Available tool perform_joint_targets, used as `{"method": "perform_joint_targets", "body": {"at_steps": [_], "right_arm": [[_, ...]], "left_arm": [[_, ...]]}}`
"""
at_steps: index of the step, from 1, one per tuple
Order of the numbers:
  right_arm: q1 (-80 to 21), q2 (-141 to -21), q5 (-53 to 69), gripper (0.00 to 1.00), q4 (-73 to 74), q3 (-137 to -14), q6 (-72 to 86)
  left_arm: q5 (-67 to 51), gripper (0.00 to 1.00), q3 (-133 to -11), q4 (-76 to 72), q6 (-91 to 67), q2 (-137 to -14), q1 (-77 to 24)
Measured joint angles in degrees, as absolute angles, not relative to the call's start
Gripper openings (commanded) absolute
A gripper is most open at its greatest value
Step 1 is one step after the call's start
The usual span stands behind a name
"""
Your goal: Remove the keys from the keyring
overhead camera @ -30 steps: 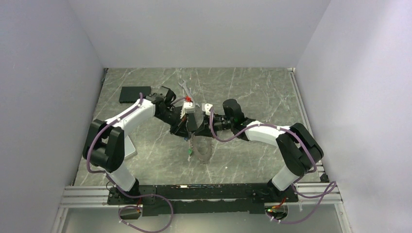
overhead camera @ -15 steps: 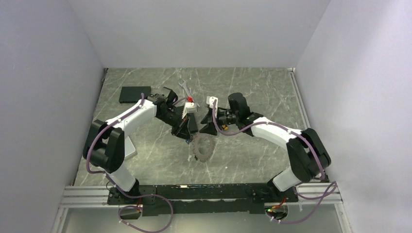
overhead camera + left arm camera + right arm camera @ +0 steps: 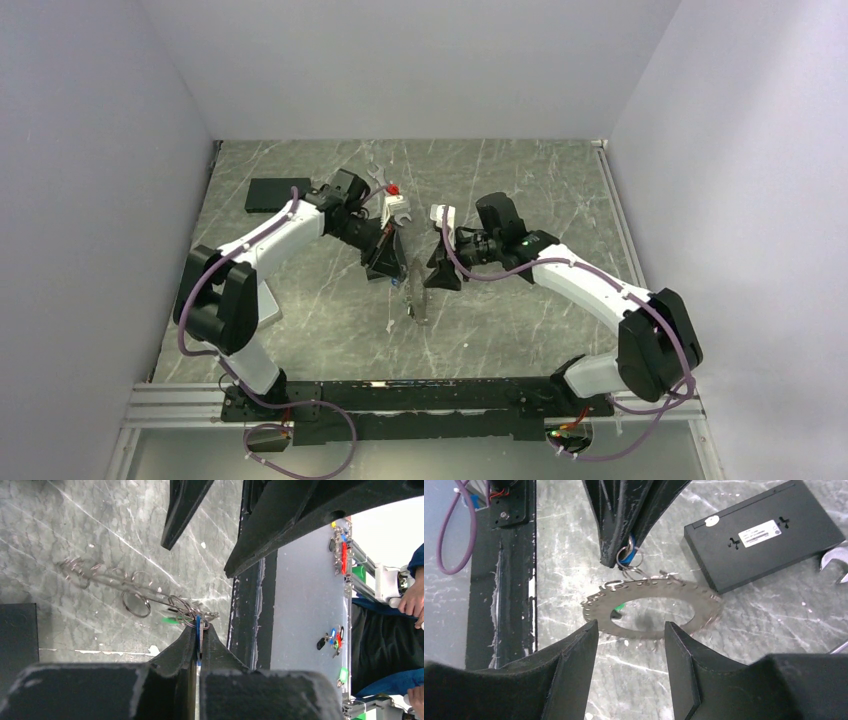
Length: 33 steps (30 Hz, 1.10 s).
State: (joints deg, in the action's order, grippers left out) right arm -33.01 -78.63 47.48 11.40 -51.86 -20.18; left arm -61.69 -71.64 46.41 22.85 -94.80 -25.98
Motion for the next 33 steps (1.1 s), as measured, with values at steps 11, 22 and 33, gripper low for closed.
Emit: {"method": "perform_joint_targets", "body": {"at_steps": [11, 22, 33], "right_arm": [[-31.79, -77.87, 48.49, 0.53, 15.53, -54.85, -19.62], [-31.79, -77.89, 47.86, 0.54, 14.68, -57.39, -20.12], [-31.79, -80.49, 49.95, 0.42, 0.14, -49.17, -23.66]], "left_arm": [[-60.99, 0.00, -74.04, 43.48, 9.13, -95.20, -27.18], [-58.87, 0.00, -74.85, 39.86, -2.92, -95.24, -27.64], [-64.10, 0.00, -75.02, 40.73, -0.62, -97.62, -27.64]]}}
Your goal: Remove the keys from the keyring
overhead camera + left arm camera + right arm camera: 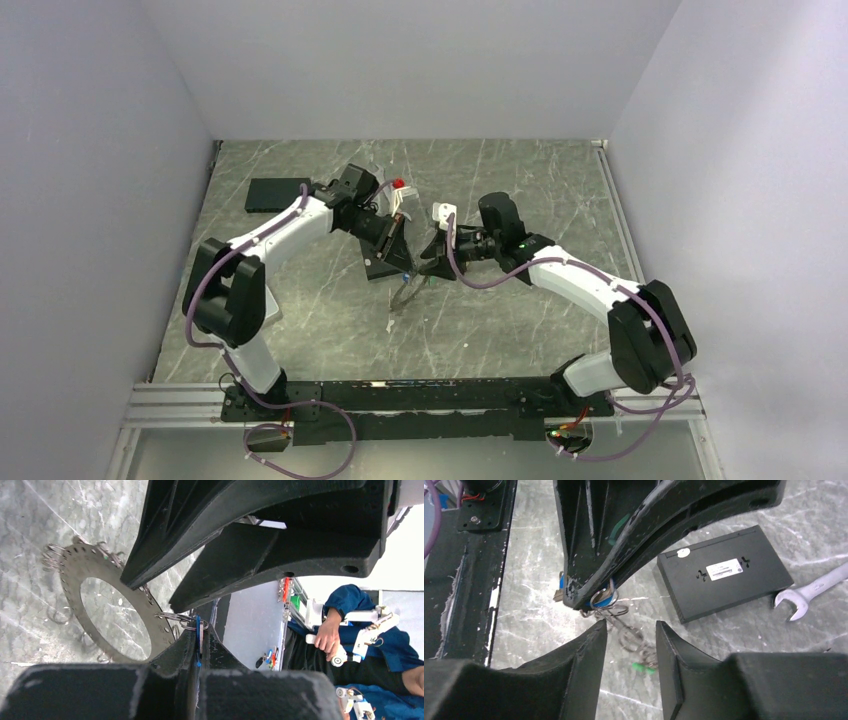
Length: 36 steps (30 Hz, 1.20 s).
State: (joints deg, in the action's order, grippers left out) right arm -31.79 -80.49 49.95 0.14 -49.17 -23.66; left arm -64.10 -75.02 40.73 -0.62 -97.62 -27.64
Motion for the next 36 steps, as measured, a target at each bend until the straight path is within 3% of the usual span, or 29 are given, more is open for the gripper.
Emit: {"method": "perform_joint_targets", "body": {"at_steps": [13, 36], "right_arm": [[-31.81, -81.65, 52.53, 0.41, -7.25, -47.92, -23.75], [-30.35, -78.63, 53.15, 0.42, 6.00, -50.48, -26.39]], "left_arm": [[-66.35, 0.00, -75.05, 41.89, 2.09, -98.52, -27.64], [-66.13, 0.00, -75.00, 39.00, -2.20, -99.90, -27.64]]}}
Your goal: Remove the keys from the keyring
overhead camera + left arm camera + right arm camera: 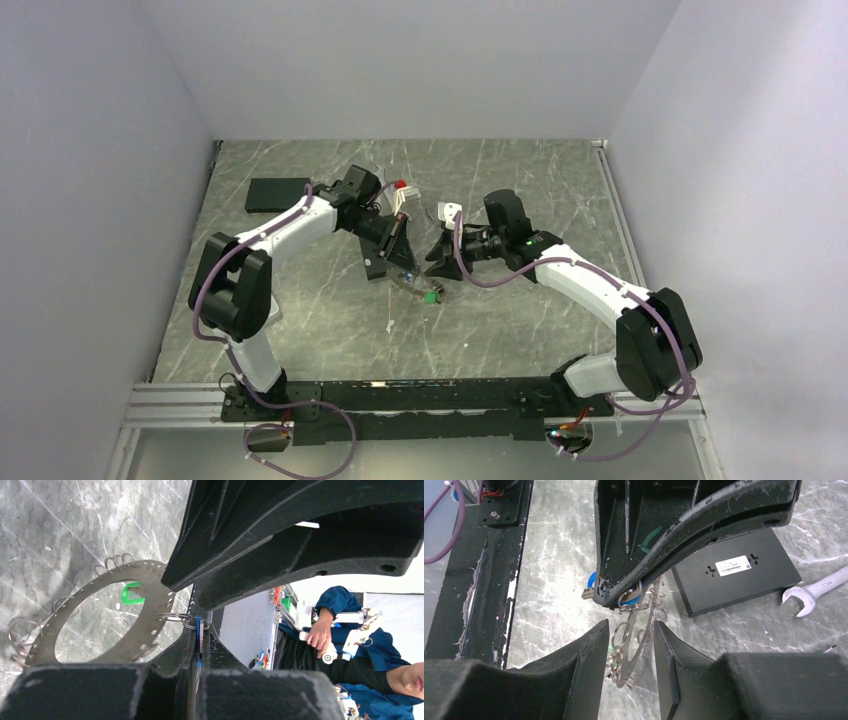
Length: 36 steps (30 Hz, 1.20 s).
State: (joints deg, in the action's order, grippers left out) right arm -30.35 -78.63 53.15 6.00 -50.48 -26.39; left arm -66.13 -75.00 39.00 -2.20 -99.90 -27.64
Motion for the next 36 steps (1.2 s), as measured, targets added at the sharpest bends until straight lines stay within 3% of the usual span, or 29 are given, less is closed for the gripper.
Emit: {"method": "perform_joint_targets", "body": {"at_steps": [22, 28, 34, 36], "right_arm": [[-31.24, -79.72, 50.83, 0.43, 2.92, -50.09, -26.98], [-31.35, -79.83, 49.54, 0.27, 2.13, -49.91, -26.50], [-31.62, -79.83, 50.09, 0.03, 2.13, -49.84, -25.96], [-31.59, -79.83, 50.17, 0.00, 2.22, -49.84, -26.00]], "left_arm": [[-68.16, 0.00, -77.12, 39.22, -2.37, -103.15, -27.46], [-67.92, 0.00, -77.12, 38.61, -2.35, -103.15, -27.24], [-67.66, 0.00, -77.12, 37.85, -2.35, -103.15, -26.87], [-67.68, 0.00, -77.12, 37.91, -2.35, -103.15, -26.81]]}}
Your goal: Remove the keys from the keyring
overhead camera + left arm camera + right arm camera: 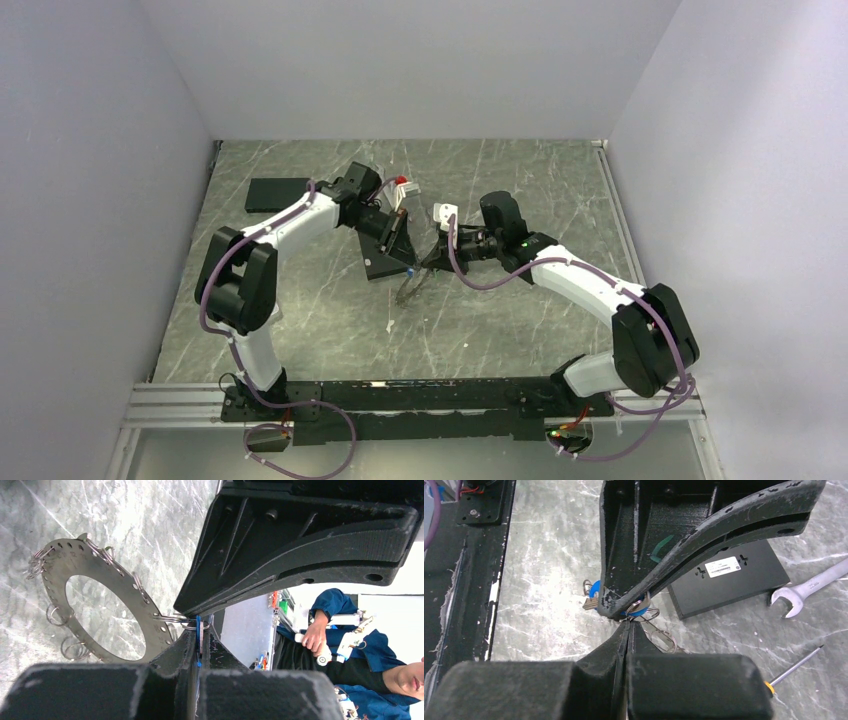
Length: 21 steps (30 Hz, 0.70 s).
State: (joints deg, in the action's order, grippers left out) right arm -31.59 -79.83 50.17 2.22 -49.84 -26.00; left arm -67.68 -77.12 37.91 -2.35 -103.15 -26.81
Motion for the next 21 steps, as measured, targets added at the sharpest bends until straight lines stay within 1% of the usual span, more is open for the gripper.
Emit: {"method": "perform_joint_targets", "body": {"at_steps": [21], "right_arm": [[-31.59, -79.90, 49.54, 0.00, 3.36, -48.88, -30.33]], "left_arm": [[-68.10, 0.00, -77.14, 38.48, -2.33, -103.15, -24.40]]}}
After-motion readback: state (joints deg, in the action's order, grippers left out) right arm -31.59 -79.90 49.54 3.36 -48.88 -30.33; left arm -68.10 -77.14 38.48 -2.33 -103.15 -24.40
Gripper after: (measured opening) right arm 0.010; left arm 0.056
